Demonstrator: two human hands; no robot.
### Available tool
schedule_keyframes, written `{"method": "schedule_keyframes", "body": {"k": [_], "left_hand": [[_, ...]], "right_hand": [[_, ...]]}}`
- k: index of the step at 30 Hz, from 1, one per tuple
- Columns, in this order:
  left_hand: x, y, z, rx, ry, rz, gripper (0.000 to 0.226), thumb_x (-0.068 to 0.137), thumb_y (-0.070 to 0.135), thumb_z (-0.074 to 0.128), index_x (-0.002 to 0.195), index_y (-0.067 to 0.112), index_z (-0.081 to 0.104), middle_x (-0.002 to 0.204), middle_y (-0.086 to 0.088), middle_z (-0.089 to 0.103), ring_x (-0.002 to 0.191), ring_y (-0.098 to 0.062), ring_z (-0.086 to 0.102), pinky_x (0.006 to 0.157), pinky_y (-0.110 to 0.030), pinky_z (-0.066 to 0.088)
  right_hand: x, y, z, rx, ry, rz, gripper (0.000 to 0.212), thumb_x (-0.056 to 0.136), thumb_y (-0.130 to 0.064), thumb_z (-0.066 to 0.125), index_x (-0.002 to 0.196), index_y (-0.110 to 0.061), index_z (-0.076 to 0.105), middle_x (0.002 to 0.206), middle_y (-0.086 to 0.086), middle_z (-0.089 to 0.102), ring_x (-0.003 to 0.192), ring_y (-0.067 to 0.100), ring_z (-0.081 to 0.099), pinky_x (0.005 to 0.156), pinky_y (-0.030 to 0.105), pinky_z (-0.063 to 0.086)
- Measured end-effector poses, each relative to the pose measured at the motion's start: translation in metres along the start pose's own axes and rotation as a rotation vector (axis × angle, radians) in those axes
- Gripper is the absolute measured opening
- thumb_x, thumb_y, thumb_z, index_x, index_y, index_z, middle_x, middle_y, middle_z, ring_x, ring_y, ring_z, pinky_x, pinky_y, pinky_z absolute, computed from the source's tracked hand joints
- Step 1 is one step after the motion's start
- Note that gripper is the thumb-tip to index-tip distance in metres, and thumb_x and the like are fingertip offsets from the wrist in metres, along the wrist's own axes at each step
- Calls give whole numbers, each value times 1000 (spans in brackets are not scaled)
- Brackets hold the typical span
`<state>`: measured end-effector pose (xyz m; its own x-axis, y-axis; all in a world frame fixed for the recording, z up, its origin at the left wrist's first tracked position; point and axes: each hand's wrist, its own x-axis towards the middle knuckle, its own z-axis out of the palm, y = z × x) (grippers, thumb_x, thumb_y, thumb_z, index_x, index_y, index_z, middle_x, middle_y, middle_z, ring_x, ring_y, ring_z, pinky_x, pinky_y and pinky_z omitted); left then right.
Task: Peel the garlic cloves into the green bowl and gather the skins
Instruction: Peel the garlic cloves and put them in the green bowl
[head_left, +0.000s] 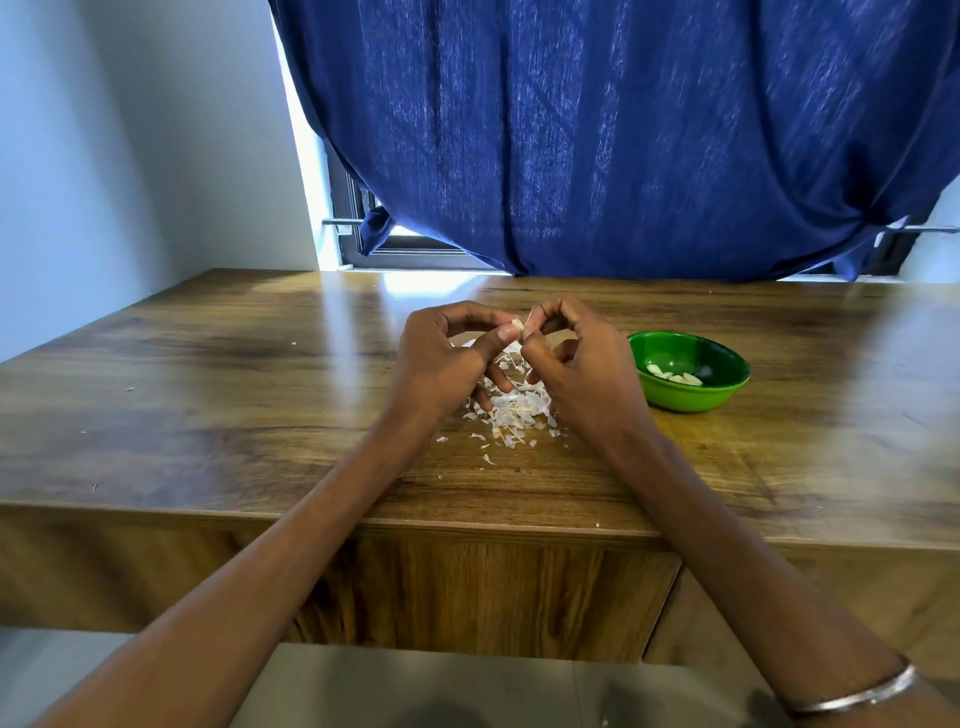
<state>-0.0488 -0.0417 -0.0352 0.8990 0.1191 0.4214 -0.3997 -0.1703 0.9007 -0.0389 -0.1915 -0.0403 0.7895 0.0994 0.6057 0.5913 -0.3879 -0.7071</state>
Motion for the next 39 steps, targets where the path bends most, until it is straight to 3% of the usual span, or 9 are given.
{"method": "schedule_keyframes", "body": {"k": [8, 13, 18, 25, 32, 36, 39], "left_hand": [[1, -3, -2, 12, 7, 36, 7, 92, 11, 76, 98, 7, 74, 98, 0, 77, 50, -23, 67, 39, -25, 46], [3, -6, -2, 35, 2, 61, 7, 93, 10, 75, 100, 12, 74, 99, -1, 75, 49, -20, 65, 40, -25, 46], [3, -6, -2, 50, -4, 71, 10, 92, 14, 76, 102, 13, 75, 99, -2, 76, 50, -20, 65, 40, -25, 46], [-1, -5, 1, 103, 19, 121, 9, 92, 13, 76, 101, 12, 77, 96, 1, 77, 46, -16, 64, 38, -26, 45], [-1, -6, 1, 160, 87, 152, 7, 91, 15, 77, 98, 12, 76, 93, 4, 75, 45, -16, 66, 38, -26, 44], [0, -4, 0, 71, 80, 124, 5, 92, 11, 76, 97, 10, 74, 91, 3, 75, 46, -21, 64, 38, -30, 47], [0, -3, -3, -16, 71, 92, 4, 94, 10, 74, 97, 10, 71, 95, 1, 75, 45, -21, 63, 38, -27, 47]], "right_hand": [[2, 0, -2, 96, 45, 33, 13, 91, -21, 73, 100, -27, 66, 95, -9, 72, 75, 10, 72, 60, 27, 57], [1, 2, -2, 109, 6, 38, 28, 90, -2, 63, 112, -17, 72, 100, -7, 74, 70, 15, 73, 53, 24, 55], [1, 0, -3, 195, 38, 65, 14, 94, -14, 69, 106, -17, 74, 97, -4, 76, 63, 13, 72, 48, 17, 49], [2, 1, -6, 95, 85, 39, 14, 89, -20, 76, 102, -25, 76, 95, -11, 76, 73, 6, 74, 62, 26, 58], [2, 2, -5, 78, 98, 14, 19, 89, -20, 76, 108, -18, 78, 99, -10, 77, 79, 5, 73, 67, 30, 62], [0, -1, -6, 108, 85, 16, 16, 90, -15, 75, 106, -16, 77, 97, -7, 77, 67, 6, 72, 53, 16, 53], [0, -1, -6, 129, 98, 39, 12, 90, -15, 75, 102, -17, 77, 94, -7, 76, 66, 6, 73, 49, 14, 50]]}}
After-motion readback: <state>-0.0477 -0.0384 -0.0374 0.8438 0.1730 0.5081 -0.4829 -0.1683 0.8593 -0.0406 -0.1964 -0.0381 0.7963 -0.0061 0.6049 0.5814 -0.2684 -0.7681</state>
